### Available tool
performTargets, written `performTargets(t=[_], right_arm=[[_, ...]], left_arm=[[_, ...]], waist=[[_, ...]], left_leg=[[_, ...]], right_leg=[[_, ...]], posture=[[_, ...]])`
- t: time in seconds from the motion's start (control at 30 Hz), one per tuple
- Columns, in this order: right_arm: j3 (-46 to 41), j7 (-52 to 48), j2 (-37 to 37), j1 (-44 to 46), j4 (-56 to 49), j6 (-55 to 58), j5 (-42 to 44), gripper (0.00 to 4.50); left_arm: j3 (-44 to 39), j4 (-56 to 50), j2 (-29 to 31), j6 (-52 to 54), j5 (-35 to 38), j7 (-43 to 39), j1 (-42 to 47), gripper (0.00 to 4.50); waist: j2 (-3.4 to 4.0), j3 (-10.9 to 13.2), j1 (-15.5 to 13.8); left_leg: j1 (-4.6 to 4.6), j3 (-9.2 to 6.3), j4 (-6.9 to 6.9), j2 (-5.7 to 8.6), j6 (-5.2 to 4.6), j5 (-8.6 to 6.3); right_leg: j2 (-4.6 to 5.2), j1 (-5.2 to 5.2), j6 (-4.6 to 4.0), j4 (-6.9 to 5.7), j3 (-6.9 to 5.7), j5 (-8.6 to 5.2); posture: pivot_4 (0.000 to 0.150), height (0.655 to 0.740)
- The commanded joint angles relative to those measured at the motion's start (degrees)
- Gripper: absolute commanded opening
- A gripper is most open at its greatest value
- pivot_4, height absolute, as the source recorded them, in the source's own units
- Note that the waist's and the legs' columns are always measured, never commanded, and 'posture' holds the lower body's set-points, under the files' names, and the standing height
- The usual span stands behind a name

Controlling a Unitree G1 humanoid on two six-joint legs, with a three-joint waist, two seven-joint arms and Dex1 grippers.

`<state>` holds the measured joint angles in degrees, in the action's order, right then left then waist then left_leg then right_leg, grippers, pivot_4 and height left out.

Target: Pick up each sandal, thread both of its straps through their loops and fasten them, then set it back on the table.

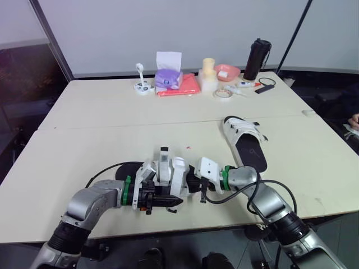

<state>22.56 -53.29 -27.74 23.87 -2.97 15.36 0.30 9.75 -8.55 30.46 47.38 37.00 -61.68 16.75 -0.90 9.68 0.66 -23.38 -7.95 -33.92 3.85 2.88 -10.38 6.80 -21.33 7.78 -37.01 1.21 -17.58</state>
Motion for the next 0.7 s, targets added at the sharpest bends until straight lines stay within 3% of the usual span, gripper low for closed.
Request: performTargets(t=[0.03,0.47,0.7], right_arm=[[2.19,-0.05,-0.70,-2.12,3.29,2.91,-2.27,0.00],[2.32,0.12,-0.55,-1.98,3.86,2.94,-2.48,0.00],[2.67,0.41,-0.31,-1.50,4.60,2.58,-2.90,0.00]], left_arm=[[-2.31,-0.78,-0.68,1.15,2.24,0.89,1.00,0.02],[-12.16,-1.01,-1.16,14.18,16.67,3.86,7.93,0.02],[-9.95,7.81,-3.83,11.01,12.34,4.52,14.83,0.02]], waist=[[0.00,0.00,0.01],[-0.02,0.01,0.04],[-0.02,0.01,0.22]], left_leg=[[0.00,0.00,0.00,0.00,0.00,0.00],[-0.01,-0.02,0.01,-0.01,0.01,-0.01],[-0.02,0.02,0.04,0.16,0.01,-0.01]], right_leg=[[0.00,0.00,0.00,0.01,0.00,0.00],[-0.01,0.00,0.00,0.03,-0.03,-0.01],[-0.01,0.01,0.04,0.04,-0.04,0.01]], posture=[[0.150,0.7344],[0.150,0.7344],[0.150,0.7344]])
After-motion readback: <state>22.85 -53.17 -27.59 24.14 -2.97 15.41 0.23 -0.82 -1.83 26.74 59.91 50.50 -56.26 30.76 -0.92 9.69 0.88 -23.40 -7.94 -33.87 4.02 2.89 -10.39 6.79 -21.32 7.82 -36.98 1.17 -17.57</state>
